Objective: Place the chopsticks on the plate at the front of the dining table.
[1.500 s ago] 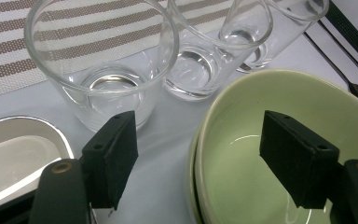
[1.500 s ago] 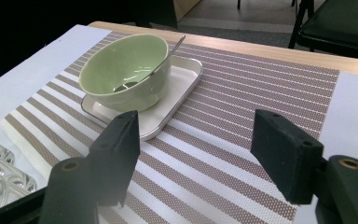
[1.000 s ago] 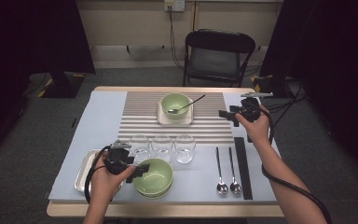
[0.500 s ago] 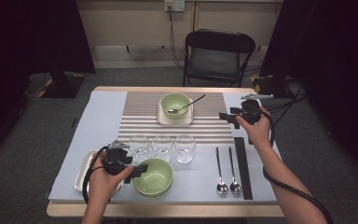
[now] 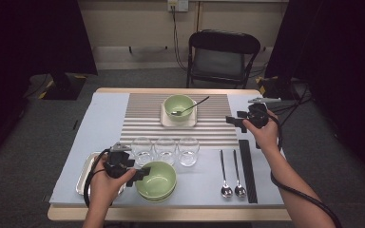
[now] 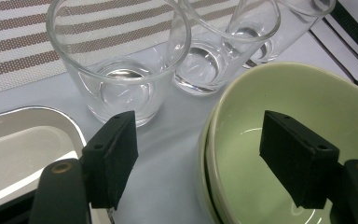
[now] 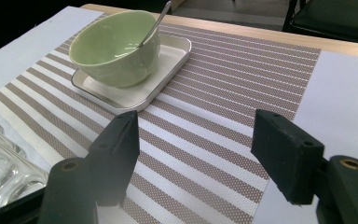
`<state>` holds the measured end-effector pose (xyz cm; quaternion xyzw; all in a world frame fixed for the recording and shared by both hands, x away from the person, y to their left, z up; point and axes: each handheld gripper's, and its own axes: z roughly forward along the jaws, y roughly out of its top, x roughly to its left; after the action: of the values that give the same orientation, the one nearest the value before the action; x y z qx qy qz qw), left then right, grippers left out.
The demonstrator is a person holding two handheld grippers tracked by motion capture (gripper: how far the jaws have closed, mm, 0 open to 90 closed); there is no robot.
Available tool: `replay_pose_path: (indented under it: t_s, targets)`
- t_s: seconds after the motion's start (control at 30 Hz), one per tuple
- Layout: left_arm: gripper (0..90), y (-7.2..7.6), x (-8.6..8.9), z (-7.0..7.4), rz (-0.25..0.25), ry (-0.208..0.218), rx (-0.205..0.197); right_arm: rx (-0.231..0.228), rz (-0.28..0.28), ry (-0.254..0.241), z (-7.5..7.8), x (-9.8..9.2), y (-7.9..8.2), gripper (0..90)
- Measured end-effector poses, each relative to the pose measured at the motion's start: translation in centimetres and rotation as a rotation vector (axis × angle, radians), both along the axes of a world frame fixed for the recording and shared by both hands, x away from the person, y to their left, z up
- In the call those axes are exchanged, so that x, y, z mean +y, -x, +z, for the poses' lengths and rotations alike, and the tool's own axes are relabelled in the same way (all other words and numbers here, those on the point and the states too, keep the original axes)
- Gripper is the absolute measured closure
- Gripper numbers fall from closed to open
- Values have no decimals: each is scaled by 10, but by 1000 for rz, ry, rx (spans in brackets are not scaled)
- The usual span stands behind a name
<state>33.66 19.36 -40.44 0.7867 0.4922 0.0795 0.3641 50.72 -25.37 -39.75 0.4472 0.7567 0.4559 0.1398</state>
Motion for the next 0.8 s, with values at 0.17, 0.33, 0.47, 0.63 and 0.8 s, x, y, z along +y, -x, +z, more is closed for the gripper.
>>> replay_pose_path:
  t_s: [0.17,0.33,0.47,0.63,0.8]
  targets:
    - [276,0,0,0,1,2,-2,-2,-11,-6,1,-5,2,317]
    - [276,-1,-1,1,1,4,-5,0,-13,-1,-1,-8,3,317]
    - [276,-1,-1,1,-6,-3,-3,1,-8,-1,-2,-10,5,317]
    - [276,-1,-1,1,-4,6,1,0,-13,-3,-2,-14,6,317]
    - [276,1,2,3,3,11,-8,4,-20,-2,-3,-19,8,317]
